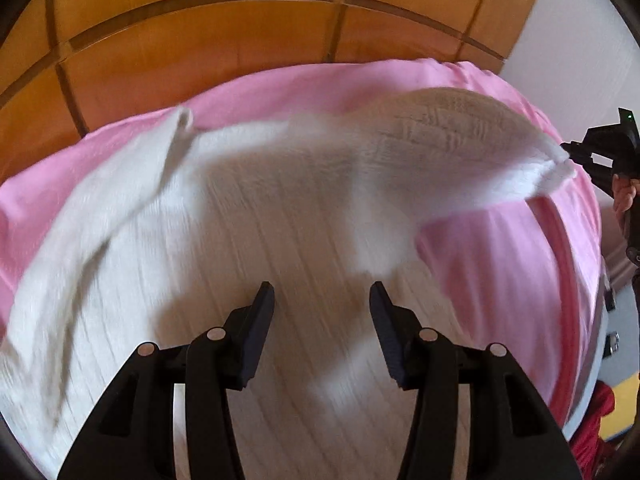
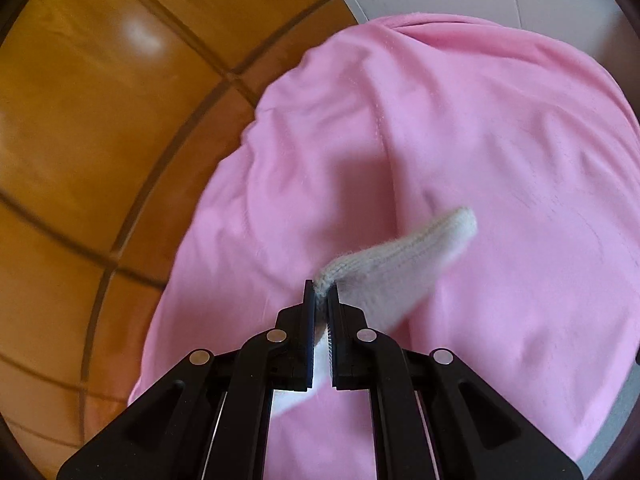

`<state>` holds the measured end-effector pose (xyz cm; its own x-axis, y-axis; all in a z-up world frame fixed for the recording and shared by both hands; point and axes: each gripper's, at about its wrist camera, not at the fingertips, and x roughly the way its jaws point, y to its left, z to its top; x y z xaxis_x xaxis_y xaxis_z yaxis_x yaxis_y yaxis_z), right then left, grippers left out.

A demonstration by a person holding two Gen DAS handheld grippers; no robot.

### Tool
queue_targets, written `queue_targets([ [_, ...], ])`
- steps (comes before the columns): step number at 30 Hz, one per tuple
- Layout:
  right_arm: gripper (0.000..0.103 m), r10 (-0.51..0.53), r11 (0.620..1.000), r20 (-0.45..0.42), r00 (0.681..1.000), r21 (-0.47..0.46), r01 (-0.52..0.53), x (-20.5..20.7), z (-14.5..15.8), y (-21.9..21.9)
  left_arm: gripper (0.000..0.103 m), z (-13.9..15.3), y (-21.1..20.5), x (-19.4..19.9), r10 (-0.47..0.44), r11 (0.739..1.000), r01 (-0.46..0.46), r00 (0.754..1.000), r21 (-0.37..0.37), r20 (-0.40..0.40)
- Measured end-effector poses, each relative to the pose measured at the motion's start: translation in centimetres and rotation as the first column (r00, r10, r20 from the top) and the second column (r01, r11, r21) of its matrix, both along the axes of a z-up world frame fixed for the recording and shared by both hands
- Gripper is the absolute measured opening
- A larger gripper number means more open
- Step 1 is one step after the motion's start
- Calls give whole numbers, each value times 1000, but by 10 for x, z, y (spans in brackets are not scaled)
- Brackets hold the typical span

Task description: Fold small clothes

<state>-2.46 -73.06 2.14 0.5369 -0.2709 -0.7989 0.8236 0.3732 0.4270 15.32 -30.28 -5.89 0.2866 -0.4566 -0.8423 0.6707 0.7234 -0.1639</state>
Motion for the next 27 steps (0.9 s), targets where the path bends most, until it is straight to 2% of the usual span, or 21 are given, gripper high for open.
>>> queue_targets([
  [1, 4, 18, 1000, 8, 1000, 10, -18, 7, -1, -4, 51, -1, -4, 7, 15, 1000, -15, 1000, 2, -2],
  [3, 8, 2, 1000, 28, 1000, -30, -1, 16, 0, -12, 51, -6, -11, 23, 61, 998, -61, 998, 27, -1],
  [4, 21, -4, 999, 47, 999, -41, 6, 14, 2, -13, 51, -9, -11, 29, 86, 996, -86, 996, 34, -5],
  [5, 41, -7, 999, 72, 997, -35, 10, 10, 1, -13, 51, -11, -9, 33, 98, 995, -98, 995, 34, -8],
  [7, 53, -18, 999, 94, 995, -31, 21, -5, -4, -9, 52, -14, -7, 38, 116, 993, -115, 993, 29, -16],
  [9, 53, -7, 1000, 85, 996, -4, 7, -18, -17, -2, 52, -17, -5, 41, 122, 992, -121, 992, 20, -22],
  [11, 53, 12, 998, 78, 997, 62, -17, -29, -41, 10, 52, -17, -2, 38, 124, 992, -124, 992, 12, -12],
  [16, 53, -17, 988, 25, 1000, 152, 13, -20, -94, 16, 56, -10, 12, 21, 131, 991, -131, 991, -24, -17],
  [18, 49, -33, 995, 20, 999, 94, 31, -10, -96, 13, 59, -5, 23, 14, 136, 990, -137, 991, -34, -16],
  [20, 5, 0, 996, -17, 1000, 87, 1, 0, -97, 12, 59, 3, 41, 4, 137, 989, -138, 990, -57, -19],
  [22, 5, 12, 999, -46, 999, 49, -10, 1, -86, 15, 61, 10, 63, -5, 141, 987, -142, 990, -80, -21],
  [24, 5, 21, 998, -59, 998, -62, -24, -9, -58, 20, 63, 16, 91, -14, 166, 981, -167, 986, -101, -18],
  [27, 4, -57, 985, -154, 986, -170, 31, -31, -41, 13, 63, 20, 155, -22, 248, 963, -250, 968, -105, -28],
])
